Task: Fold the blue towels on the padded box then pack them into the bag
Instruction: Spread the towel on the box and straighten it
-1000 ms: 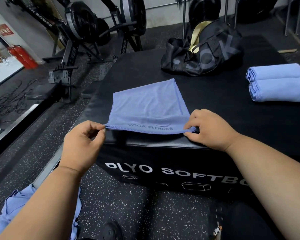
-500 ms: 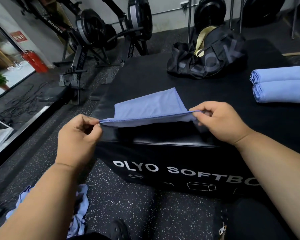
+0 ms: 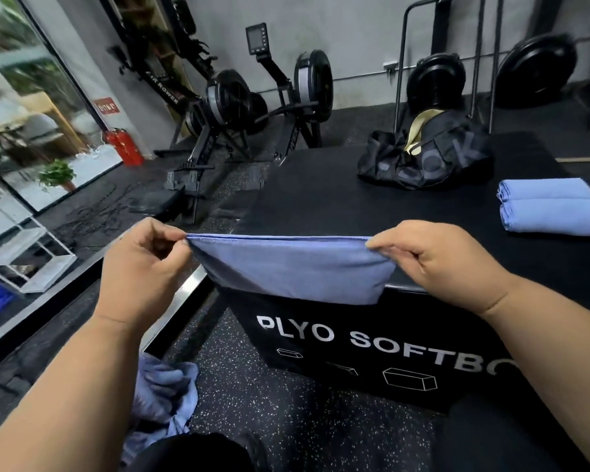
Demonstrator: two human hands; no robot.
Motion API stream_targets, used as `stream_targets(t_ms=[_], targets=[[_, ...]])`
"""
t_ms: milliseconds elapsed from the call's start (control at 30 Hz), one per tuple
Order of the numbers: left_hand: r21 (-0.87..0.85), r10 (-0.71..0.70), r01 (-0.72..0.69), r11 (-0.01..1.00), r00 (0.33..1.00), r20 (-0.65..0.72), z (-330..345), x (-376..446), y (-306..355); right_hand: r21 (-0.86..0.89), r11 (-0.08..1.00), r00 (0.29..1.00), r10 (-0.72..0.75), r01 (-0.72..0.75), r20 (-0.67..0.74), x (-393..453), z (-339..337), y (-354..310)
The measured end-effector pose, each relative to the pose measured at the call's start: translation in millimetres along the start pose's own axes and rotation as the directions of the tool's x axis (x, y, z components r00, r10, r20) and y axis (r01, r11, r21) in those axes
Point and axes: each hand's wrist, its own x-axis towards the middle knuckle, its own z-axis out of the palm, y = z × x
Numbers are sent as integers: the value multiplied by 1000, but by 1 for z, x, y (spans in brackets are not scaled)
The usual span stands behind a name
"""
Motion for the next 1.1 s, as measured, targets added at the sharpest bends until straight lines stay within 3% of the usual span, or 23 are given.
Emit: stream_targets(t_ms=[67, 167, 333, 433, 533, 733, 933, 1100], targets=[[15, 9, -9, 1000, 1000, 0, -18, -9, 5, 12, 1000, 999, 2, -3, 48, -1, -9, -17], [39, 30, -30, 999, 999, -11, -42, -22, 15, 81, 987, 985, 132, -142, 114, -2, -25, -42], [56, 30, -31, 998, 1000, 7, -70, -45, 31, 26, 971, 937, 221, -237, 270, -1, -43, -78], [89, -13, 9, 996, 999, 43, -84, -58, 31, 102, 947, 928, 270, -304, 256, 0, -53, -97], [17, -87, 85, 996, 988, 125, -101, -73, 25, 227, 908, 927, 305, -353, 219, 0, -62, -117], [-66, -153, 165, 984, 976, 155, -122, -96, 20, 273, 896, 934, 312, -350, 174, -6, -68, -144], [-163, -174, 197, 967, 974, 146, -129, -103, 18, 563, 735, 922, 358, -377, 150, -11, -70, -159], [-190, -176, 205, 960, 972, 159, -132, -102, 20, 614, 670, 904, 375, -416, 203, -14, -71, -164]])
